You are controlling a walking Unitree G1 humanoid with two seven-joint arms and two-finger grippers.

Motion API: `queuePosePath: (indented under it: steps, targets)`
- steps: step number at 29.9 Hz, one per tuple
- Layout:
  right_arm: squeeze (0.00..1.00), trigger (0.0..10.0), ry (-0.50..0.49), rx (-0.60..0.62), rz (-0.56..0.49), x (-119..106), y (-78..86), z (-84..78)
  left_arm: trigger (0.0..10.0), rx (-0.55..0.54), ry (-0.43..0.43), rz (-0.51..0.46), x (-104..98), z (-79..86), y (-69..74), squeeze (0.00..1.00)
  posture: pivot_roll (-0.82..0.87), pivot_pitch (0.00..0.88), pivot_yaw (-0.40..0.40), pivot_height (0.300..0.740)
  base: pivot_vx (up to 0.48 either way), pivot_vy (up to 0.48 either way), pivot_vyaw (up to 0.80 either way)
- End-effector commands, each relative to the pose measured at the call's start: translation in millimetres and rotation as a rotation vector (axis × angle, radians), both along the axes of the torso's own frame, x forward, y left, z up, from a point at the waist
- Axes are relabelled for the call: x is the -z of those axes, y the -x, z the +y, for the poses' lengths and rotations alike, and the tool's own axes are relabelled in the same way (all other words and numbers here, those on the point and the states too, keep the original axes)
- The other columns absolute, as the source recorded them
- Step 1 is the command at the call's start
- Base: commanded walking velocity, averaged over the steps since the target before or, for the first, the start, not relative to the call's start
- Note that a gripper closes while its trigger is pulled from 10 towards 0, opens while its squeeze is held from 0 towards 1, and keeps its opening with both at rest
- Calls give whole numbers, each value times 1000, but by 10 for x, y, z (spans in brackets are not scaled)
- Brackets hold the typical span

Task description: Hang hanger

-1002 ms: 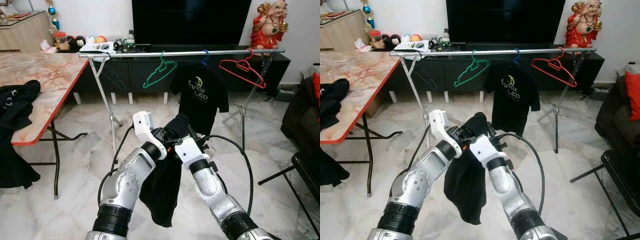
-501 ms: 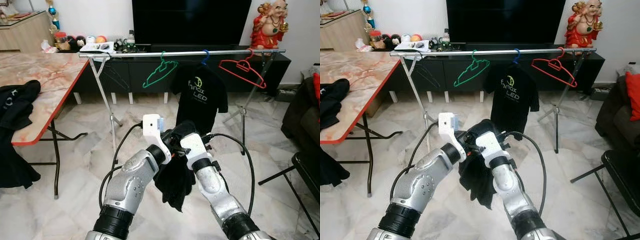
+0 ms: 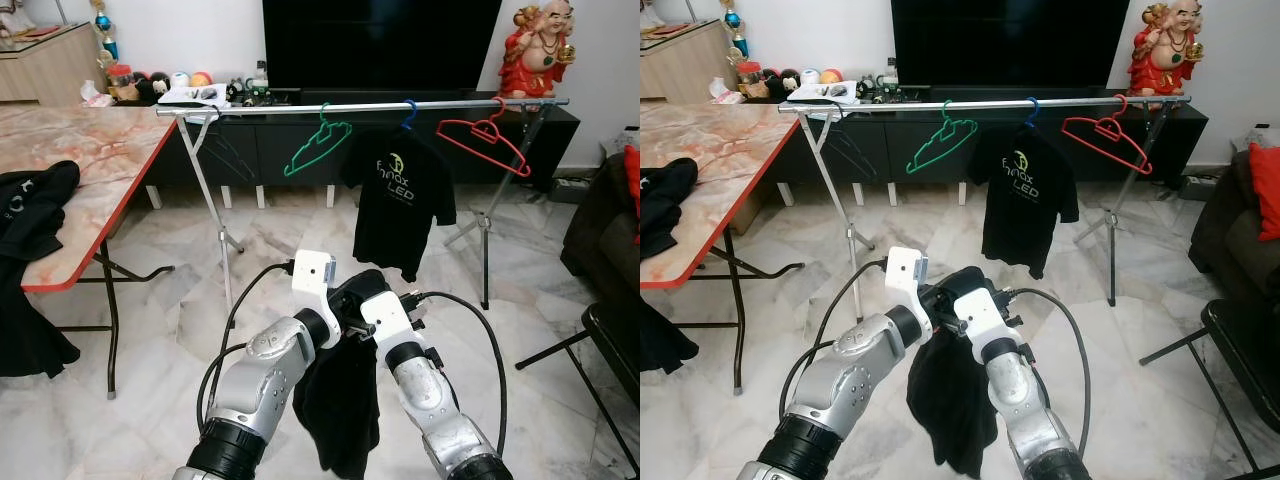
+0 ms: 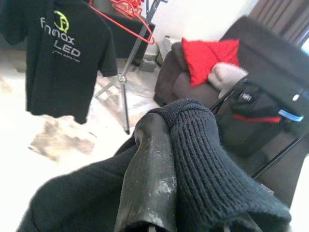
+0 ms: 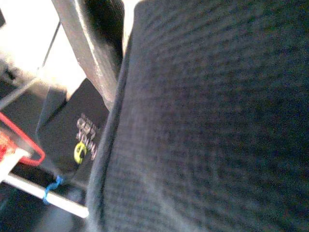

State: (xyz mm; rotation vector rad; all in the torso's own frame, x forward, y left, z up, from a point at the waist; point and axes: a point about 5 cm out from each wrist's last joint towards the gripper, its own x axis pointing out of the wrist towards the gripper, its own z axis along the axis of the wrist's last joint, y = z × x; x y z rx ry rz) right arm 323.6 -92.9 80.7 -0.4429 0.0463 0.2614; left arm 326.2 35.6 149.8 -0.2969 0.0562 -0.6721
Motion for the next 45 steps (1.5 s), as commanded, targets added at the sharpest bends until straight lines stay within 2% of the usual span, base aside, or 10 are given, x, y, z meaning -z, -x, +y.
queuePosePath:
  steps: [1,8,12,15,18,20,29,35,39,45]
  targets:
    - [0,10000,-43,-77,-50,-158,14,195,10000,-33,-88,4,95,21,-21,0,60,0,24,740,0,0,0]
    - [0,10000,6,-214,46,-7,160,271,10000,-85,-44,18,80,74,-68,0,59,0,24,740,0,0,0]
    - [0,10000,-39,-452,62,32,368,388,10000,-48,135,43,-59,81,-82,0,62,0,24,740,0,0,0]
    - [0,10000,-61,-438,83,70,371,318,10000,-5,206,38,-135,84,-69,0,66,0,24,740,0,0,0]
    - [0,10000,-89,-384,106,98,319,214,10000,130,281,8,-263,38,16,0,69,0,23,740,0,0,0]
    - [0,10000,-151,-346,122,84,274,150,10000,255,244,-35,-314,-26,118,0,74,0,25,740,0,0,0]
    - [0,10000,-218,-281,132,75,197,75,10000,557,135,-66,-333,-150,418,0,78,0,32,740,0,0,0]
    - [0,10000,-229,-260,126,76,188,61,10000,563,57,-79,-297,-148,436,0,81,0,34,740,0,0,0]
    - [0,10000,-289,-321,75,-42,214,137,10000,492,10,-69,-236,-101,361,0,78,0,36,740,0,0,0]
    - [0,10000,-355,-379,-26,-217,319,209,10000,351,23,-41,-196,-31,213,0,77,0,36,740,0,0,0]
